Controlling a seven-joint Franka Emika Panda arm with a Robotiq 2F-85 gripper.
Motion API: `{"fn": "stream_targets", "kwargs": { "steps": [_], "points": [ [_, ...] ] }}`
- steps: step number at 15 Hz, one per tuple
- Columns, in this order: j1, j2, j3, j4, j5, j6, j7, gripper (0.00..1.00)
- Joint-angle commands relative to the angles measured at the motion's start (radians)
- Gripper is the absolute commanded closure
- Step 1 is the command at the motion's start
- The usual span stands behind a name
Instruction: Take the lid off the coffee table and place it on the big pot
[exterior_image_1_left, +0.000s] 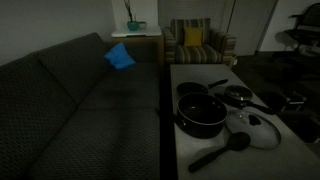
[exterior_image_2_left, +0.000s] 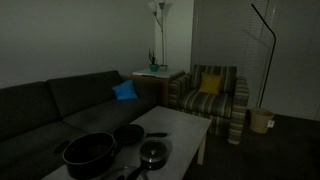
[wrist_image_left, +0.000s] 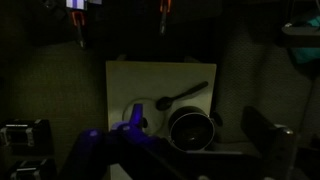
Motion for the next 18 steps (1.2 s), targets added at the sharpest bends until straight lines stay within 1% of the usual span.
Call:
{"fn": "stream_targets", "kwargs": {
  "steps": [1, 11, 15, 18],
  "points": [
    [-0.019, 0.000, 0.011, 0.003, 0.009, -0.005, -0.012, 0.00],
    [-0.020, 0.015, 0.005, 0.004, 0.004, 0.005, -0.025, 0.00],
    [-0.026, 0.045, 0.001, 0.000, -0.012, 0.042, -0.046, 0.00],
    [-0.024, 0.083, -0.004, -0.006, -0.018, 0.098, -0.066, 0.00]
  ]
}}
